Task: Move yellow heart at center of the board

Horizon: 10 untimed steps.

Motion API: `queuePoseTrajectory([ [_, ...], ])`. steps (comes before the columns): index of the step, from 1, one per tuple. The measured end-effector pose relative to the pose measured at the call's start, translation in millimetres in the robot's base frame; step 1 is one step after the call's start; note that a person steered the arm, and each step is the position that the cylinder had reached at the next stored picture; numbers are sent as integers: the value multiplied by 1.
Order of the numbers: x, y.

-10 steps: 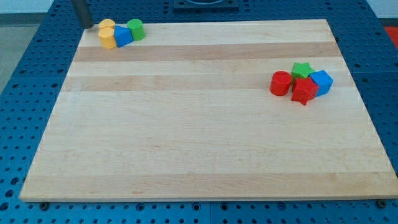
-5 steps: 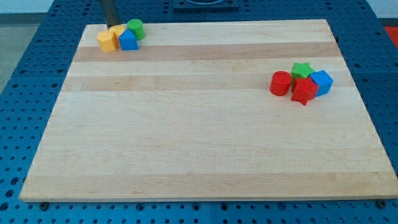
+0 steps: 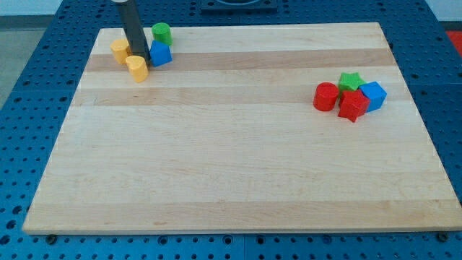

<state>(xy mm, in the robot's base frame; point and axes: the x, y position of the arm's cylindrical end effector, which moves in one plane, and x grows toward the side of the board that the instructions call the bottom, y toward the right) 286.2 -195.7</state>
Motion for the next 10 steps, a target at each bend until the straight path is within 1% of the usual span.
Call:
queuePoseTrajectory([
  [2, 5, -49],
  [3, 27, -59],
  [4, 35, -39],
  [5, 15, -15],
  [6, 12, 7],
  [7, 41, 28],
  [8, 55, 61],
  [10, 55, 162],
])
